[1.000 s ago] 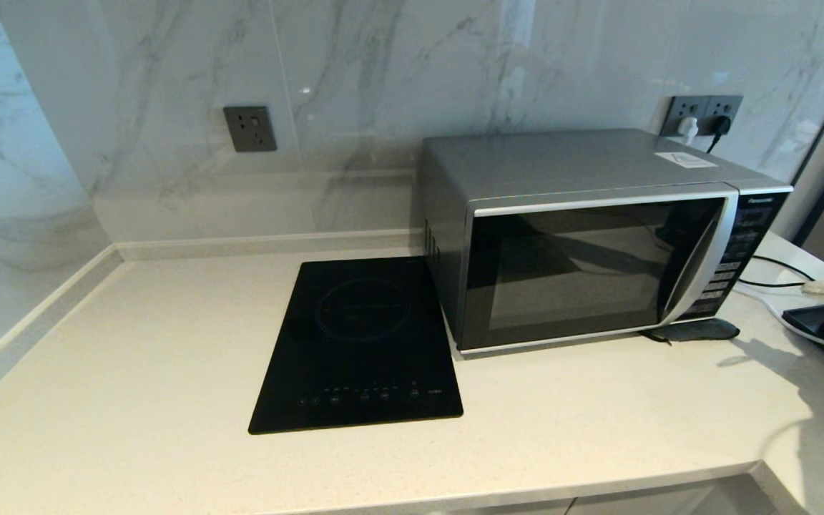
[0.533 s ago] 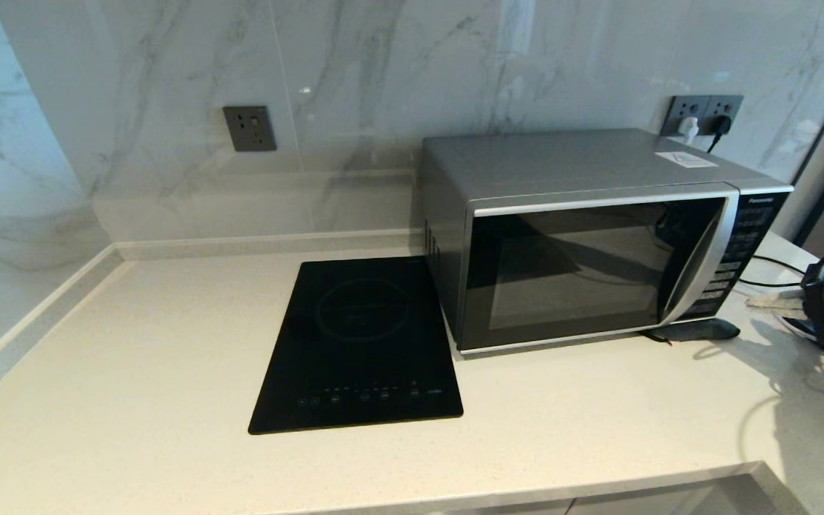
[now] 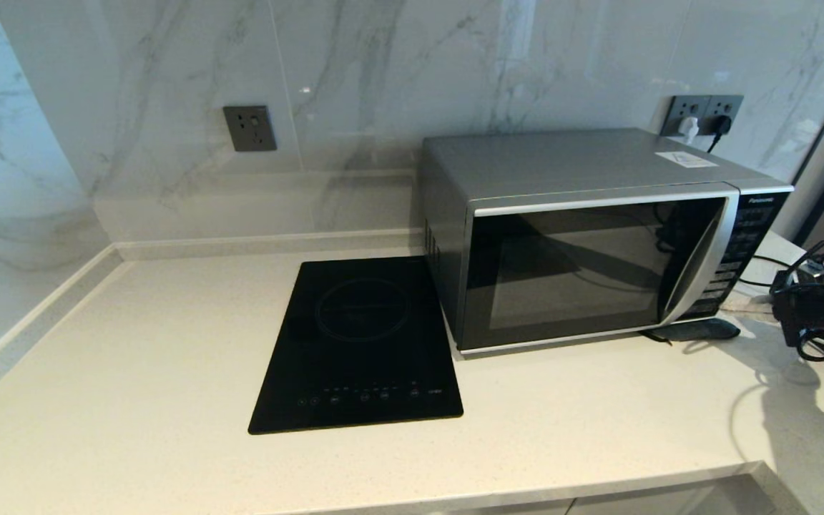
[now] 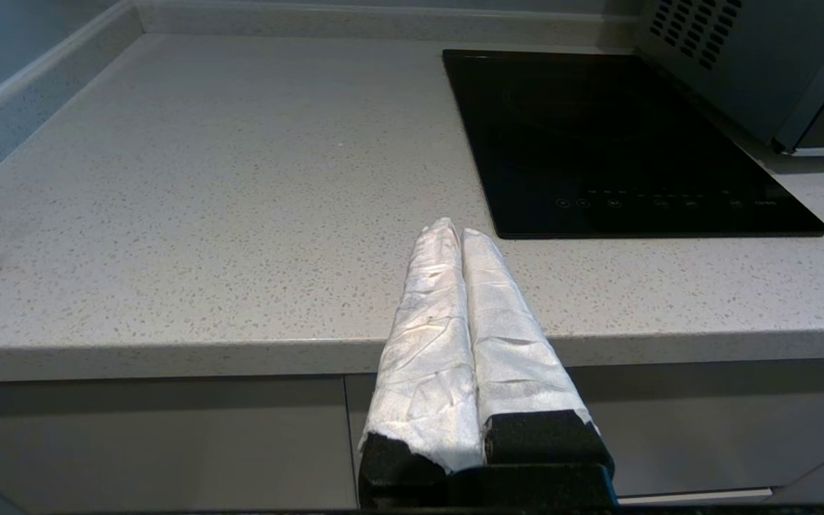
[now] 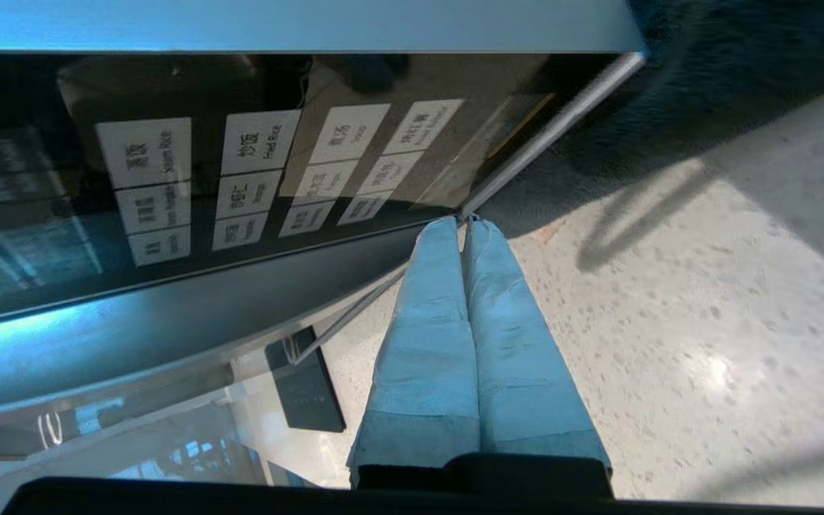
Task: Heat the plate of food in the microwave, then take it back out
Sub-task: Open the microwave oven
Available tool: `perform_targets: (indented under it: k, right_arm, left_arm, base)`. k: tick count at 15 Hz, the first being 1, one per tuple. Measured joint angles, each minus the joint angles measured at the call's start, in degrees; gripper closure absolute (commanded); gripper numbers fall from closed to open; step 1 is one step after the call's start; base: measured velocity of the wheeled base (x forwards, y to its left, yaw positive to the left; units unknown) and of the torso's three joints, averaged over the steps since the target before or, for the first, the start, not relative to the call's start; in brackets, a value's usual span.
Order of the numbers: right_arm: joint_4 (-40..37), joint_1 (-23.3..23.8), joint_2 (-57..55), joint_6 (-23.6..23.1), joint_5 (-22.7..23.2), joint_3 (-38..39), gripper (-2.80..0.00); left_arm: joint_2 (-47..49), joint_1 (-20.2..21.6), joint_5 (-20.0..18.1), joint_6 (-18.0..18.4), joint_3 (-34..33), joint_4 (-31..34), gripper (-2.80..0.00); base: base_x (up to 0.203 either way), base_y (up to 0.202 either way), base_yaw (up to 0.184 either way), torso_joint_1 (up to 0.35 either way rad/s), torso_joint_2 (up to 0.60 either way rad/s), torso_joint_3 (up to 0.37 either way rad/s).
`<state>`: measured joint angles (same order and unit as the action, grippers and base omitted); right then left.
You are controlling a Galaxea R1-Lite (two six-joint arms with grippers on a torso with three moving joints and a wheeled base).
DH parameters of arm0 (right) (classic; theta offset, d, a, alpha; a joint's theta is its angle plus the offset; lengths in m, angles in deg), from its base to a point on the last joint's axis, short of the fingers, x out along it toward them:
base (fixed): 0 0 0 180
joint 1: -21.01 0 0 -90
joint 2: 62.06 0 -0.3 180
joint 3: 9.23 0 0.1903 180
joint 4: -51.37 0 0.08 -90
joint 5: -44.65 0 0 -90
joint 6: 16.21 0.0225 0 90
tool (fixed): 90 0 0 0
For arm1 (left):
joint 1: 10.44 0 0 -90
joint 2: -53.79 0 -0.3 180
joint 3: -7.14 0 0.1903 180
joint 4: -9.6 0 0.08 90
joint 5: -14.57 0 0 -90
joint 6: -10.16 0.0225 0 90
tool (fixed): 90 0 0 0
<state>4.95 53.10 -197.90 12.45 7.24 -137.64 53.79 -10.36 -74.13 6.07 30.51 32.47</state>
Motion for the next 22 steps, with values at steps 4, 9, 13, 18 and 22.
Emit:
perform_targets:
  k: [4,9,13,18,22]
  right_arm:
    - [0.05,-0.64,-1.62,-0.02,0.02,-1.92,0.0]
    - [0.05,-0.76,-4.14,0.0,-0.02,-4.49,0.0]
    - [0.11,-0.98,-6.43,0.09,0.02,-6.95,0.0]
    - [3.95,-1.8,-7.72,4.65,0.11,-7.37,0.0]
    - [4.86,-2.16,-7.43,5.33,-0.08,-6.77,0.0]
  left_arm:
    - [0.0,0.0,0.0,0.0,0.0,0.03,0.0]
    - [0.0,0.0,-0.02,0.0,0.0,-0.02,0.0]
    - [0.0,0.0,0.02,-0.01,0.0,0.0,0.0]
    - [0.0,0.0,0.0,0.02,0.0,-0.01,0.0]
    - [0.0,0.0,-0.02,0.02,0.0,-0.02,0.0]
  base:
    - [0.0,0.0,0.0,0.0,0.0,0.0]
    - [0.0,0.0,0.0,0.0,0.0,0.0]
    - [0.0,0.0,0.0,0.0,0.0,0.0]
    - [0.0,0.0,0.0,0.0,0.0,0.0]
    - [0.0,0.0,0.0,0.0,0.0,0.0]
